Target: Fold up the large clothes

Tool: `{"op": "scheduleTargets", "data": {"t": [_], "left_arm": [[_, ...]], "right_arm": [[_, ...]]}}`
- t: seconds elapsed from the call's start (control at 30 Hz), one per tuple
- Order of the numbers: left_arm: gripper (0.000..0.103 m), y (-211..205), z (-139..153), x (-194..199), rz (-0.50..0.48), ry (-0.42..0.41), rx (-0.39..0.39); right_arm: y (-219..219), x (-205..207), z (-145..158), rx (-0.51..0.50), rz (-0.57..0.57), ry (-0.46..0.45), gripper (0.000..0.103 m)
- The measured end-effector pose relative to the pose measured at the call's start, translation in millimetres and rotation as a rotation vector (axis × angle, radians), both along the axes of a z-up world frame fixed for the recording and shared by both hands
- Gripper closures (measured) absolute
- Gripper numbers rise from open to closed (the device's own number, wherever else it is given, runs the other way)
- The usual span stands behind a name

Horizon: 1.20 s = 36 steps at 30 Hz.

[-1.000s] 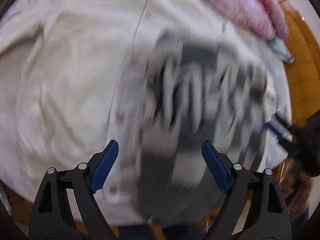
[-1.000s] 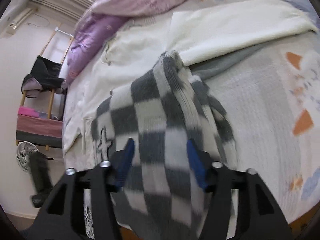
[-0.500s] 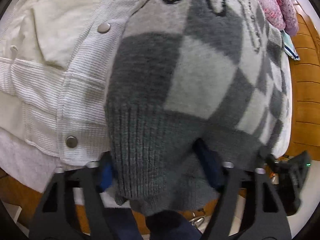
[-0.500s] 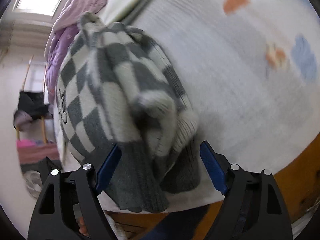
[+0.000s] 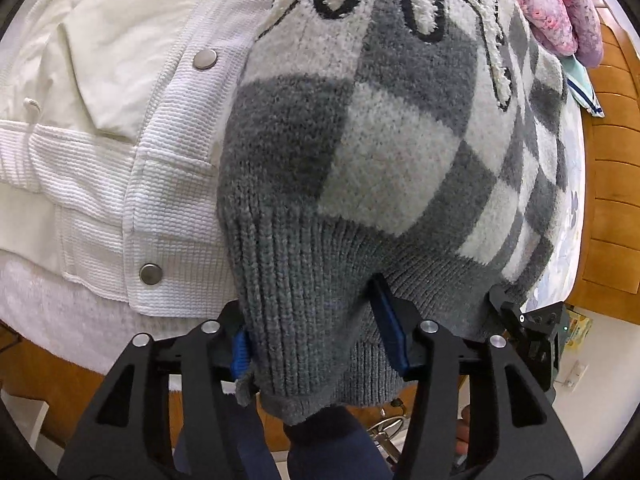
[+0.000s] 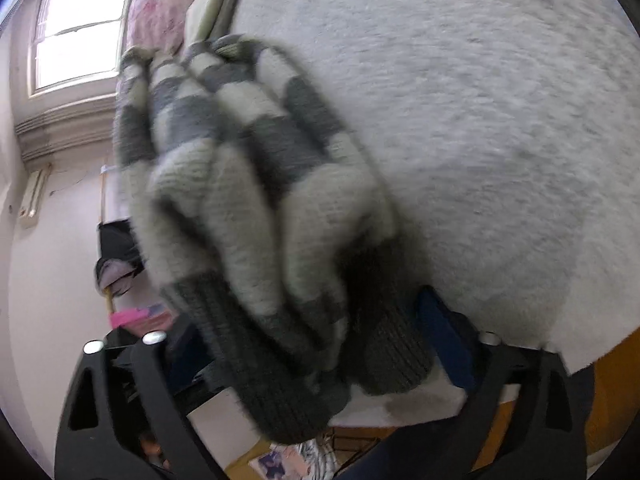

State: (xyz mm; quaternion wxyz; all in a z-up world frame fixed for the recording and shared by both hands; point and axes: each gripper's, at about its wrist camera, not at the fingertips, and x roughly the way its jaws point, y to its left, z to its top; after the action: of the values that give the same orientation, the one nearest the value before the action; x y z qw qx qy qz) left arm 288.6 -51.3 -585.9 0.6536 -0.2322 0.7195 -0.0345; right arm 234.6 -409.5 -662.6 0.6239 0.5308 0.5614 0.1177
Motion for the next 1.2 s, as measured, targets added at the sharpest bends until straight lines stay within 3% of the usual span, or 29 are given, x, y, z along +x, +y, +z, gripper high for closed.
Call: {"op": "scheduleTargets", "data": {"t": [0.1, 0.3, 0.37, 0.47, 0.53, 0.63, 0.73, 0.97, 1.03, 1.1, 1.13, 1.17, 1.2], "left_arm": [[0.042, 9.5, -1.1, -2.2, -0.002, 0.007, 0.007], [0.030, 15.4, -1.4, 6.1, -0.009, -0.024, 0.035], [0.026, 21.2, 4.0, 9.3, 0.005, -0.031, 0.033], [0.025, 40.3, 16.4, 14.1, 0.052, -0.037, 0.033], [0.024, 56.5, 25.0, 26.5, 0.096, -0.071, 0.020], [0.020, 72.9, 35.0, 53.5, 0.098, -0.142, 0.018], [0.016, 79.2, 36.3, 88.2, 0.091, -0.196, -0.014], [0.004, 62.0, 9.1, 147.0, -0.046, -0.201, -0.037], [0.004, 67.9, -2.4, 149.4, -0.029, -0.190, -0.092], [0.005, 72.7, -14.4, 150.5, 0.027, -0.154, -0.160], [0.010, 73.0, -16.6, 149.7, 0.051, -0.150, -0.196], [0.025, 66.2, -11.6, 146.0, 0.049, -0.181, -0.224], [0.028, 64.0, -8.5, 144.8, 0.040, -0.195, -0.208]], "right_arm": [[-1.6, 2.8, 3.1, -0.011, 0.016, -0.008, 0.032], [8.4, 11.1, -6.3, -0.004, -0.012, 0.017, 0.027], [7.9, 9.5, 4.6, -0.025, 0.001, 0.008, 0.049], [6.6, 8.1, 33.3, -0.100, 0.049, -0.006, 0.063], [9.6, 11.9, 48.6, -0.133, 0.069, -0.021, 0.063], [14.3, 17.0, 43.2, -0.133, 0.063, -0.004, 0.061], [6.2, 11.7, 17.9, -0.016, 0.011, 0.030, 0.054], [7.9, 22.0, 2.5, 0.029, 0.009, 0.056, 0.043], [7.7, 22.2, 4.8, 0.000, 0.014, 0.050, 0.044], [20.0, 28.8, 16.4, -0.059, 0.043, 0.035, 0.054], [27.7, 33.6, 25.6, -0.081, 0.050, 0.040, 0.061], [31.6, 35.2, 32.4, -0.107, 0.062, 0.045, 0.064], [33.7, 38.1, 40.2, -0.140, 0.080, 0.047, 0.065]]}}
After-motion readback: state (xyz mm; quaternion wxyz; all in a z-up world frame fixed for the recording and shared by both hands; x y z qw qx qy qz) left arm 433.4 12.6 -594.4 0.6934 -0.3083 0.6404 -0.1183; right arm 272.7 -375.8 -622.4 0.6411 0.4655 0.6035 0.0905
